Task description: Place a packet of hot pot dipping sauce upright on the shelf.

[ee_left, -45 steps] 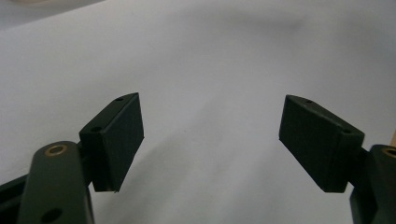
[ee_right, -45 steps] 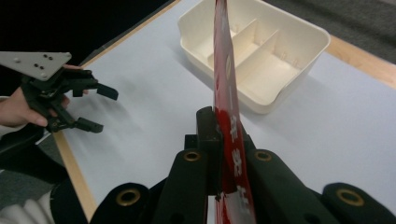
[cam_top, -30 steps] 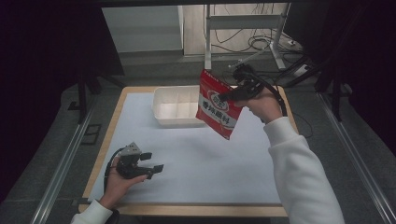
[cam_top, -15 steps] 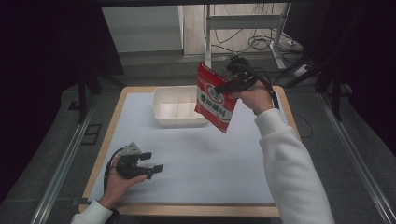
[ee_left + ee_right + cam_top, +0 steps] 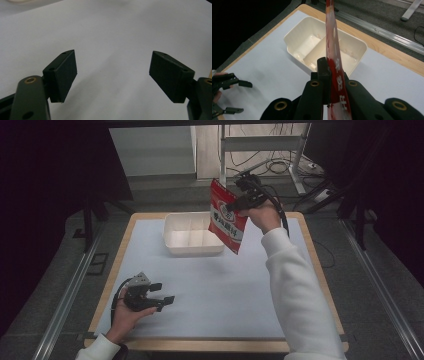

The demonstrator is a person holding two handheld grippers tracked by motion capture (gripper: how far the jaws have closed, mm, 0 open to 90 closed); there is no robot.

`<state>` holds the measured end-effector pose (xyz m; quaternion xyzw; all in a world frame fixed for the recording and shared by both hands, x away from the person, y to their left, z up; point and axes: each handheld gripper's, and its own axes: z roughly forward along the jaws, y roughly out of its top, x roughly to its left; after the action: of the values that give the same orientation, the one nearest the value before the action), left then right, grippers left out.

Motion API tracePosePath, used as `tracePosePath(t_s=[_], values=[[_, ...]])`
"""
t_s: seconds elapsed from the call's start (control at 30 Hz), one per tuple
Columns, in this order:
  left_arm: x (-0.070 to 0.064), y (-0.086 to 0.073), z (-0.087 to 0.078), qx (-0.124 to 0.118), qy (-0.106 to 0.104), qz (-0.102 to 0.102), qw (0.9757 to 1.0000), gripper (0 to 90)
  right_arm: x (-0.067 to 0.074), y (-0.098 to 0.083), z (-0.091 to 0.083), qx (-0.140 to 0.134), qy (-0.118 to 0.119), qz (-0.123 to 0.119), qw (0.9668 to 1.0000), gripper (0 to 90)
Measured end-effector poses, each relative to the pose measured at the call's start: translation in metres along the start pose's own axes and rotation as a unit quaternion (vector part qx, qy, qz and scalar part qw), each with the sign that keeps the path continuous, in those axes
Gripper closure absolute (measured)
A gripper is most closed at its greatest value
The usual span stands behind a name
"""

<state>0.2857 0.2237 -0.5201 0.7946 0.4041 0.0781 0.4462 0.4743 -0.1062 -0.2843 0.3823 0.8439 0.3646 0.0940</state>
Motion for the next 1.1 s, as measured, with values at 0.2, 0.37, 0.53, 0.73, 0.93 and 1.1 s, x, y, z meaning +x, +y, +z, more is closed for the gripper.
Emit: tracePosePath(t_s=[0.2,0.37,0.53,0.73,0.93,1.1], values=[[0.000,0.000,0.000,0.000,0.000,0.000,1.0000,22.0,-0.002,0.005,0.006,-0.006,-0.008,0.011,0.9999,88.3],[-0.001,0.000,0.000,0.001,-0.001,0.001,1.0000,22.0,-0.003,0.007,0.012,-0.008,-0.011,0.018,0.9997,88.3],[-0.001,0.000,0.000,0.000,-0.001,-0.001,1.0000,22.0,-0.003,0.010,0.018,-0.013,-0.016,0.031,0.9993,88.3],[0.000,0.000,0.000,-0.001,-0.001,-0.001,1.0000,21.9,-0.004,0.012,0.026,-0.028,-0.021,0.048,0.9982,88.3],[0.000,0.000,-0.001,-0.002,-0.001,-0.001,1.0000,21.9,-0.002,0.016,0.034,-0.039,-0.026,0.062,0.9969,88.3],[0.000,0.000,-0.001,-0.004,-0.003,-0.003,1.0000,21.9,-0.003,0.019,0.043,-0.048,-0.031,0.068,0.9960,88.3]])
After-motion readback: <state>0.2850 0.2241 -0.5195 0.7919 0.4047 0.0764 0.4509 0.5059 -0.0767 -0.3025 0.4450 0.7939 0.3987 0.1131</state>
